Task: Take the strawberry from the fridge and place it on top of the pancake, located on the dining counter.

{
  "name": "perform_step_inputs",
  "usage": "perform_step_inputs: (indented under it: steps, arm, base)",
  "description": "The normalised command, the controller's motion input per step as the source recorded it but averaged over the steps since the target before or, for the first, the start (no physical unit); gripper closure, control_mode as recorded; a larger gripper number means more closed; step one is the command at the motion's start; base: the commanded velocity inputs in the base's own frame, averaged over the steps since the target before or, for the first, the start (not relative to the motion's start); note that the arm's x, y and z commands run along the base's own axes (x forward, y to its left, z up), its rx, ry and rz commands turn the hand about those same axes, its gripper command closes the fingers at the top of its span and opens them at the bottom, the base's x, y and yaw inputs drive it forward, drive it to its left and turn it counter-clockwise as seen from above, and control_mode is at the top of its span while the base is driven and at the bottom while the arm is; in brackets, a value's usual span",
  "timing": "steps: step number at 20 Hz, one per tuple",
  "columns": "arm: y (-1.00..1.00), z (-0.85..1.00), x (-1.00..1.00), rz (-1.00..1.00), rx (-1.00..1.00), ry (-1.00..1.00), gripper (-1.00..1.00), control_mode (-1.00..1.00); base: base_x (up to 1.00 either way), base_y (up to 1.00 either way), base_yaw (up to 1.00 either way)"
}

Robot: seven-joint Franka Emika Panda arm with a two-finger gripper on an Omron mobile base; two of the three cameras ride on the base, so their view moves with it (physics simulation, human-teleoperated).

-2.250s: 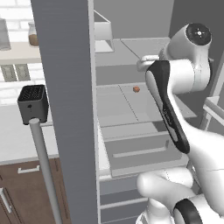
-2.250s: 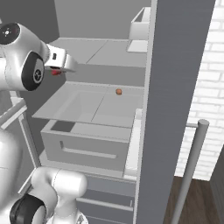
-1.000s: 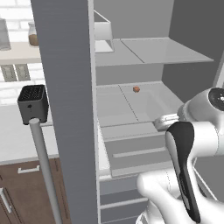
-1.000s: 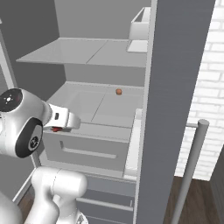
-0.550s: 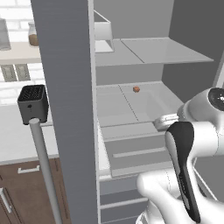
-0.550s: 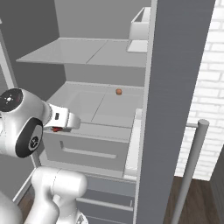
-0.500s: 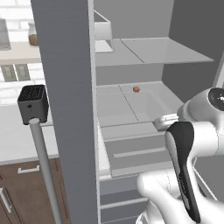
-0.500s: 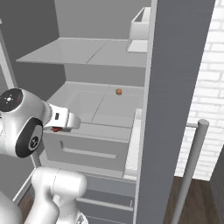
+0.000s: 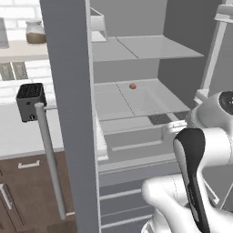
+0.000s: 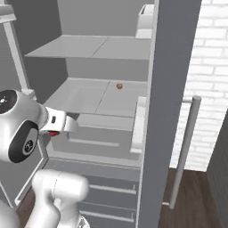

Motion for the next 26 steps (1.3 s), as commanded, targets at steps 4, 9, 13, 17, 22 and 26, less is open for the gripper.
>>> perform_step_inputs:
  steps: [4, 9, 13, 17, 22, 26]
  arm:
    - [0.0, 0.0, 0.0, 0.0, 0.0, 0.0, 1.0, 1.0]
    - [0.0, 0.0, 0.0, 0.0, 0.0, 0.0, 1.0, 1.0]
    - [0.0, 0.0, 0.0, 0.0, 0.0, 0.0, 1.0, 1.0]
    - [0.0, 0.0, 0.0, 0.0, 0.0, 0.0, 1.0, 1.0]
    - [0.0, 0.0, 0.0, 0.0, 0.0, 0.0, 1.0, 1.0]
    - [0.0, 0.0, 0.0, 0.0, 0.0, 0.0, 1.0, 1.0]
  base:
    - [-1.0, 0.08, -0.37]
    - [-0.98, 0.29, -0.6]
    - [-0.97, 0.06, -0.75]
    - [-0.58, 0.03, -0.88]
    - [-0.16, -0.07, -0.91]
    - [0.0, -0.29, -0.92]
